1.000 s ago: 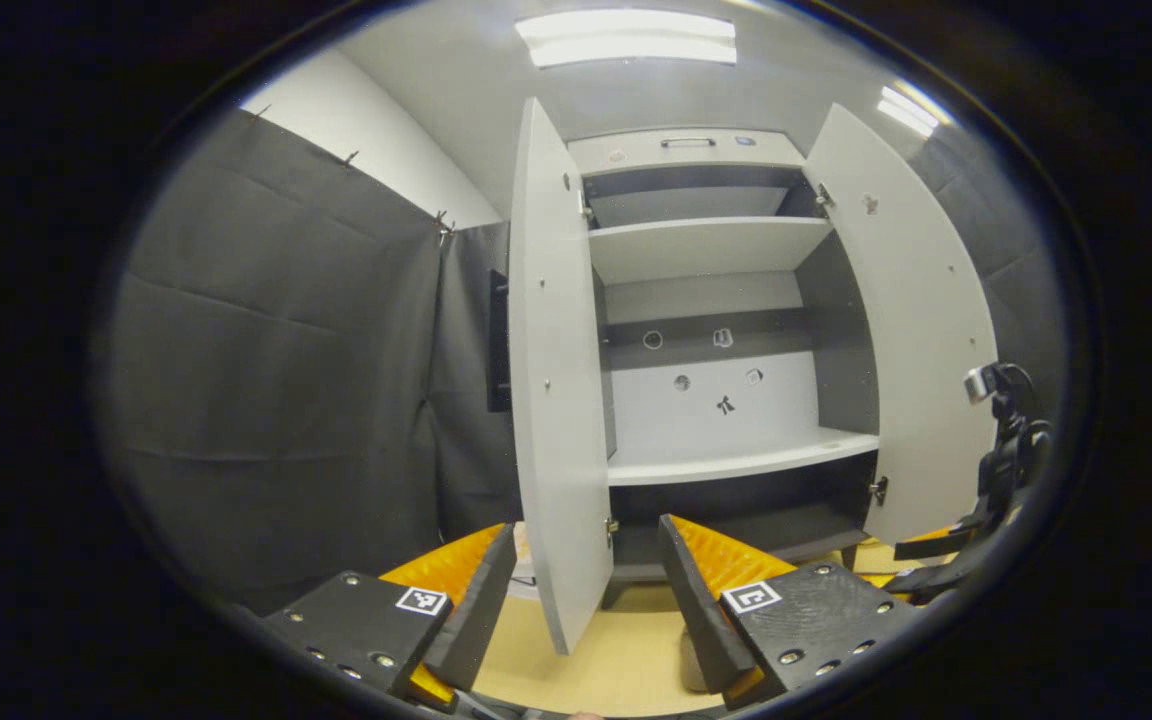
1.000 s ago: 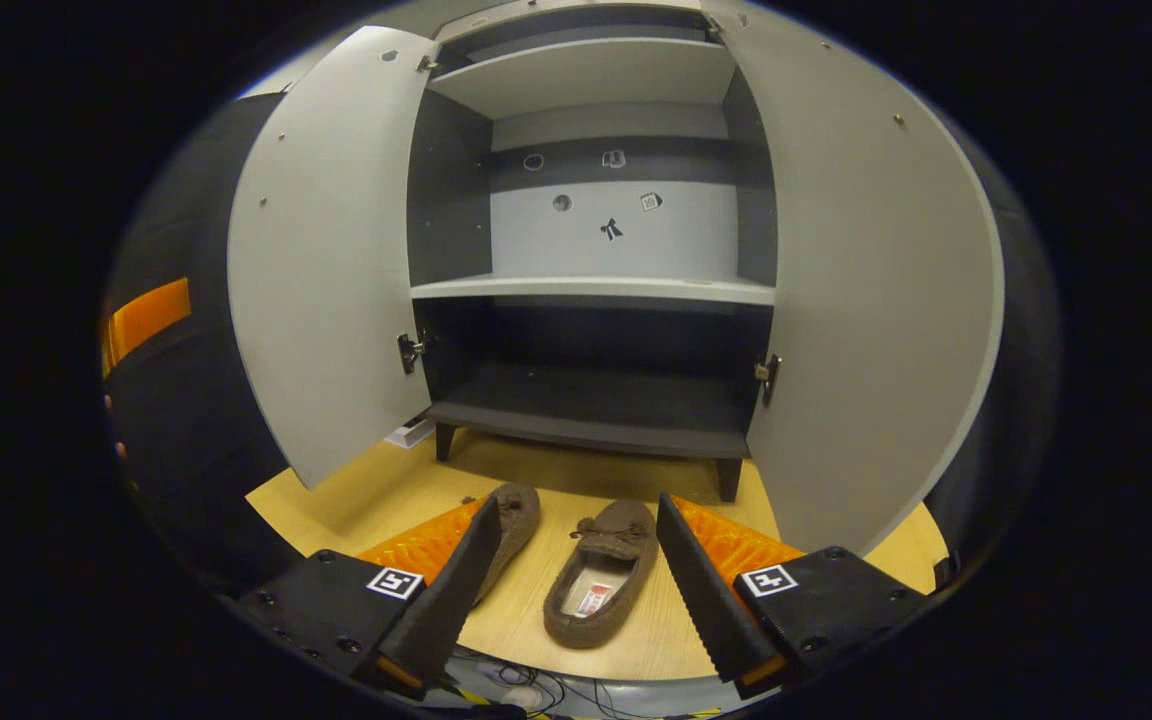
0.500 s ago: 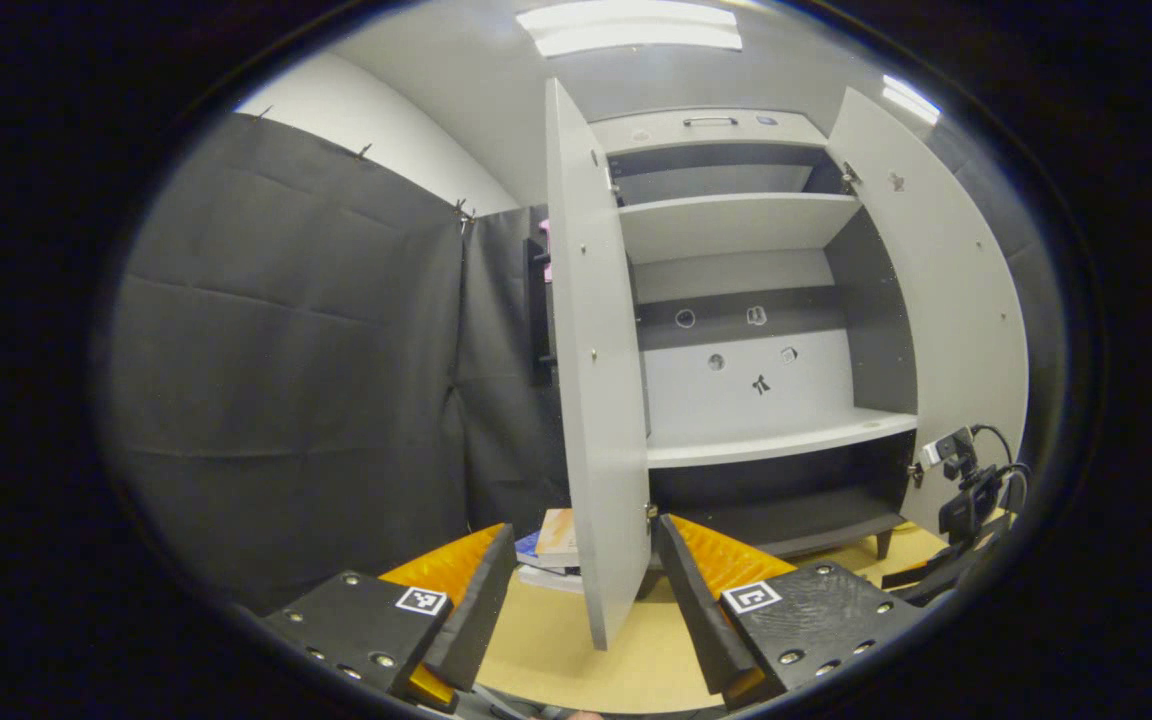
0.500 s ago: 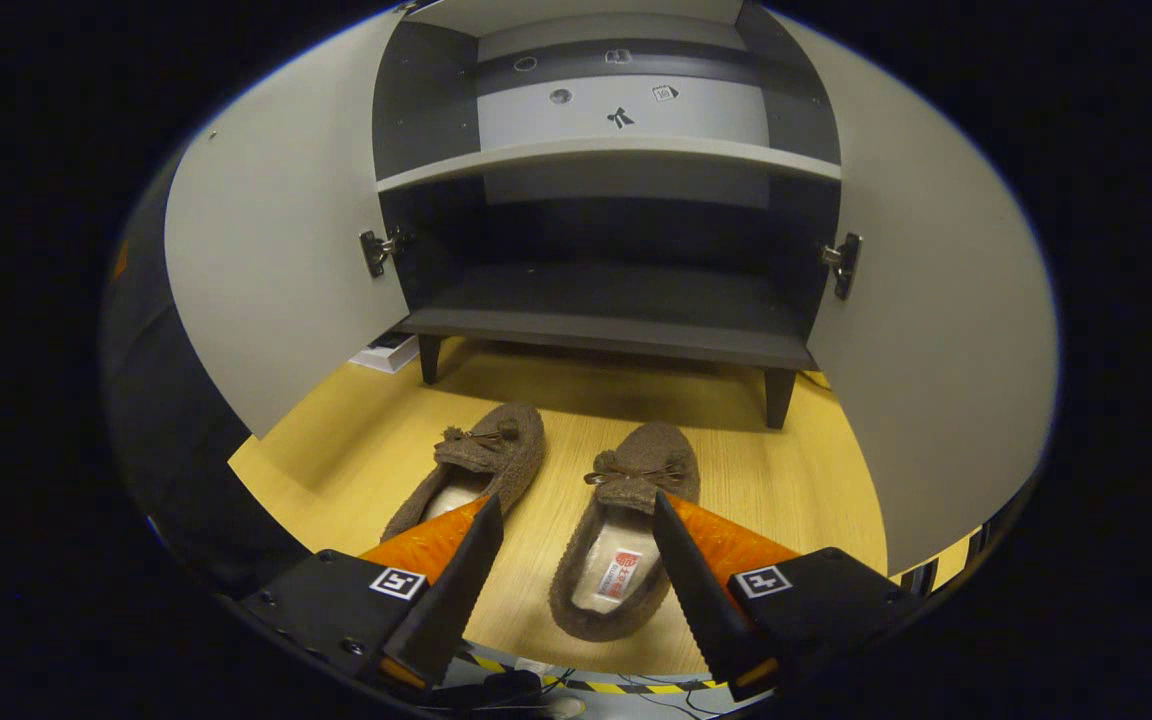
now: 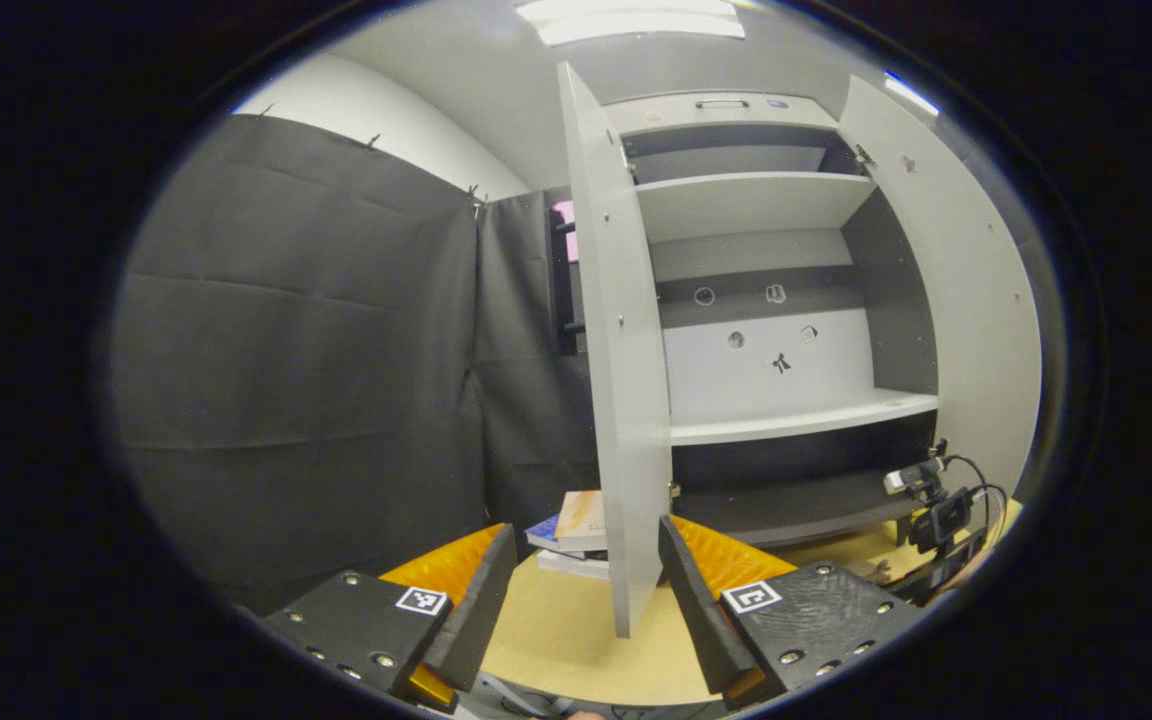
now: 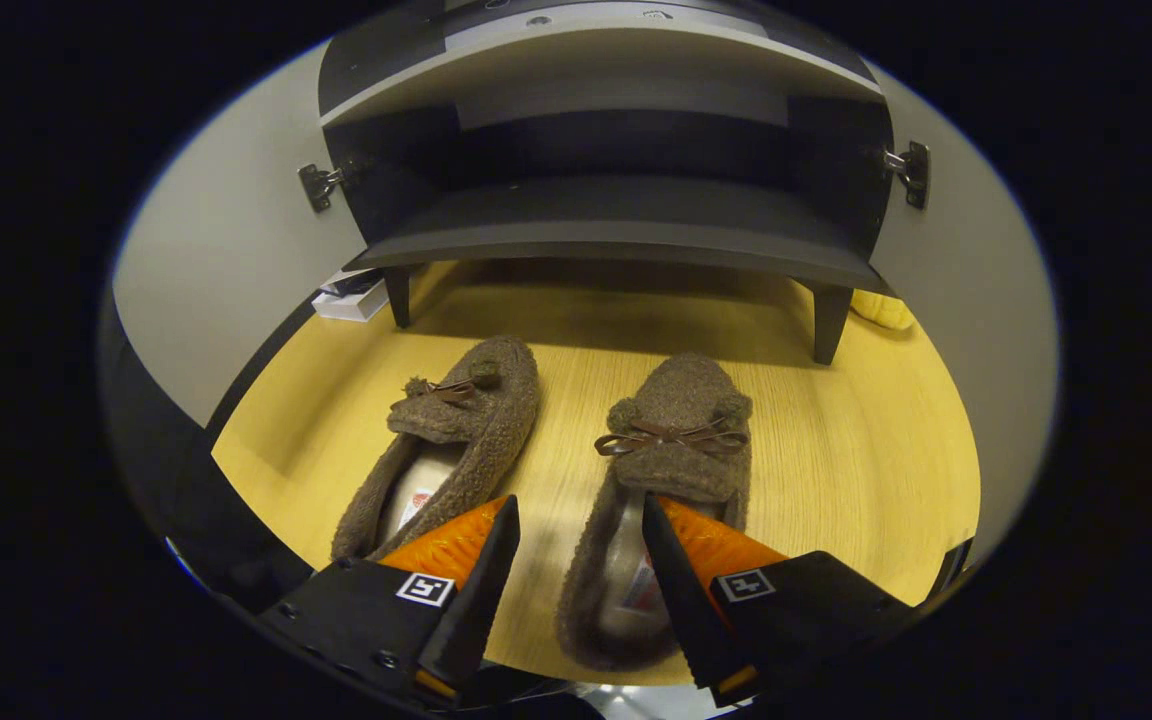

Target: Grab one shoe with the right hand and put it into the shoe cabinet, grab the other shoe with the left hand and put it into the shoe cabinet; then close the right door with the right hand and the left door with the left hand.

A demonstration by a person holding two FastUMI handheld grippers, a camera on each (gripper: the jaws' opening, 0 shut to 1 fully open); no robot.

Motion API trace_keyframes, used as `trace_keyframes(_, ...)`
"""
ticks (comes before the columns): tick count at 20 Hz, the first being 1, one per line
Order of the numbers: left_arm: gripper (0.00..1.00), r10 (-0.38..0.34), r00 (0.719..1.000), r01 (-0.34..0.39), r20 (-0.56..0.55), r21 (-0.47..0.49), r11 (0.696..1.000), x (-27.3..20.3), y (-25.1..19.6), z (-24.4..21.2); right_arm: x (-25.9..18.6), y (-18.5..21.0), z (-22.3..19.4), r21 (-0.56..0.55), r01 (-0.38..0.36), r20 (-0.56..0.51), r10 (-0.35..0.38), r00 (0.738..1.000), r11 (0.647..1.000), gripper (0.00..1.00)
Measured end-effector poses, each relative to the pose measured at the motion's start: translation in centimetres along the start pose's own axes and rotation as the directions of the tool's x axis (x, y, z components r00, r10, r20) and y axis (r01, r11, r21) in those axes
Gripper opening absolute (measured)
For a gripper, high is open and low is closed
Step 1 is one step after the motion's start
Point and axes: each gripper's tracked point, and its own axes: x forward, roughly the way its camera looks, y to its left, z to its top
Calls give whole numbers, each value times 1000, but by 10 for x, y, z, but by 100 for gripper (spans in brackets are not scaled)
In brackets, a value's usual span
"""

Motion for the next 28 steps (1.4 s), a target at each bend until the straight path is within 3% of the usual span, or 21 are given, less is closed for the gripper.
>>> trace_keyframes(2, 83, 2, 1000, -2, 2, 8, 1000, 2, 0, 1, 12, -1, -6, 2, 4, -51, -4, 999, 1000, 81)
trace_keyframes(3, 83, 0, 1000, -1, 4, 11, 1000, 2, -1, 1, 16, -8, -4, -4, 35, -56, -35, 998, 999, 75)
trace_keyframes(5, 83, -3, 1000, 3, 4, 15, 1000, 2, -2, 1, 21, -13, -6, 0, 58, -56, -57, 997, 998, 28)
trace_keyframes(8, 83, -13, 1000, 13, -1, 11, 1000, 4, -6, 0, 20, -15, -2, 1, 69, -41, -69, 997, 998, 34)
trace_keyframes(9, 83, -18, 1000, 18, -2, 9, 1000, 4, -8, 0, 19, -16, -6, -10, 54, -68, -55, 996, 998, 3)
trace_keyframes(17, 83, -93, 995, 93, 30, 8, 996, 8, -37, 11, -14, -20, 5, -58, 36, 2, -36, 999, 998, 1)
trace_keyframes(18, 91, -103, 994, 103, 33, 8, 995, 9, -41, 13, -20, -20, 8, -52, 29, 11, -28, 1000, 998, 1)
trace_keyframes(19, 91, -115, 993, 114, 37, 8, 993, 8, -46, 14, -25, -19, 11, -45, 22, 21, -21, 1000, 999, 1)
trace_keyframes(28, 91, -209, 976, 209, 56, 7, 978, 12, -84, 21, -95, -19, 64, -50, -6, 155, 14, 988, 999, 1)
